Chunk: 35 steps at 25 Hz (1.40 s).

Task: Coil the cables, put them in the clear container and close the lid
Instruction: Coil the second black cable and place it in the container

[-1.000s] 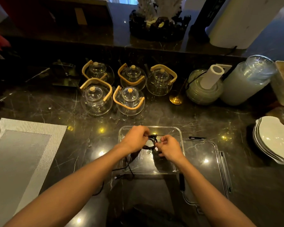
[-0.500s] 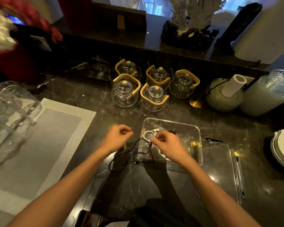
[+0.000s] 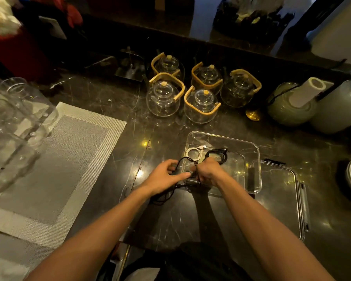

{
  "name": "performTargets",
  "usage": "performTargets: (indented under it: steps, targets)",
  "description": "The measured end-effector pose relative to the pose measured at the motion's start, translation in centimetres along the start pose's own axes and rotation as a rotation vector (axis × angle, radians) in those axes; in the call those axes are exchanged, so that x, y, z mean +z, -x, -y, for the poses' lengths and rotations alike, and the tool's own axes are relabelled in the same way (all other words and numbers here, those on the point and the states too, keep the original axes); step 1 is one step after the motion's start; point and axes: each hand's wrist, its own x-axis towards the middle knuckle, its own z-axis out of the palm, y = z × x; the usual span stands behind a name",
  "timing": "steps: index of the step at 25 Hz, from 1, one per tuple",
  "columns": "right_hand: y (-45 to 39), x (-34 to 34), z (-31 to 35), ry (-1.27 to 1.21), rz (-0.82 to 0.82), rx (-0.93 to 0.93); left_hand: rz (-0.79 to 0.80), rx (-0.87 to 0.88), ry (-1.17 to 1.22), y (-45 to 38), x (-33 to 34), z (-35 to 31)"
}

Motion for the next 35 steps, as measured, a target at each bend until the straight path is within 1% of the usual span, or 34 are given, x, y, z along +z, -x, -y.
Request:
performTargets:
  steps: [4,6,8,9,11,13,14,15,16,17,19,20,22,24,25,27,29,31,33,35]
  targets:
    - [0.0,-0.7,-0.1,-0.105,0.026,0.020,0.061,0.059,-0.058,-0.1,-0.8,-0.8]
    - [0.4,-1.6,-0.4,-0.264,0.068,-0.050,0.079,0.092,-0.104,0.2,-1.4,-1.3]
    - [1.5,-2.7,-0.4,-0.445,0.095,-0.155,0.100,0.145,-0.120,0.7,-2.0,-1.7]
    - [2.4,-3.4,-0.3,-0.498,0.103,-0.214,0.129,0.176,-0.108,0.9,-2.4,-2.1]
    - [3.9,-4.6,0.1,-0.545,0.133,-0.313,0.252,0.209,-0.064,1.2,-3.1,-3.1]
    - [5.2,-5.5,0.6,-0.606,0.174,-0.361,0.397,0.193,-0.002,1.5,-3.6,-4.1]
    - [5.6,-5.9,0.8,-0.638,0.192,-0.376,0.434,0.172,0.059,1.6,-3.6,-4.6]
    - [5.9,-6.2,1.0,-0.665,0.206,-0.387,0.430,0.146,0.119,1.5,-3.4,-5.0]
    - [6.2,-6.5,1.2,-0.691,0.215,-0.397,0.389,0.127,0.168,1.5,-3.0,-5.4]
    - [6.4,-6.7,1.3,-0.716,0.222,-0.411,0.316,0.115,0.190,1.4,-2.6,-5.7]
    - [6.5,-7.0,1.5,-0.751,0.230,-0.442,0.193,0.078,0.141,1.2,-1.6,-5.7]
    - [6.5,-7.0,1.6,-0.755,0.223,-0.453,0.174,0.055,0.099,1.3,-1.2,-5.5]
    - [6.5,-6.9,1.5,-0.745,0.188,-0.454,0.193,0.031,0.077,1.6,-0.6,-4.6]
    - [6.3,-6.6,1.1,-0.773,0.143,-0.439,0.267,-0.011,0.071,2.4,-0.5,-4.1]
    - [6.1,-6.5,0.9,-0.813,0.132,-0.431,0.329,-0.004,0.040,2.9,-0.5,-4.2]
    - [5.8,-6.4,0.5,-0.901,0.139,-0.417,0.441,0.072,-0.057,3.7,-0.3,-4.6]
    - [5.9,-6.3,0.5,-0.922,0.164,-0.417,0.467,0.159,-0.142,4.4,-0.1,-5.5]
    - [6.4,-6.2,0.4,-0.853,0.191,-0.415,0.392,0.243,-0.118,4.9,0.1,-7.1]
    - [7.0,-6.3,0.2,-0.719,0.233,-0.406,0.316,0.273,-0.006,5.3,-0.4,-9.1]
    - [7.9,-6.8,-0.1,-0.591,0.318,-0.452,0.267,0.295,0.101,5.6,-1.3,-11.2]
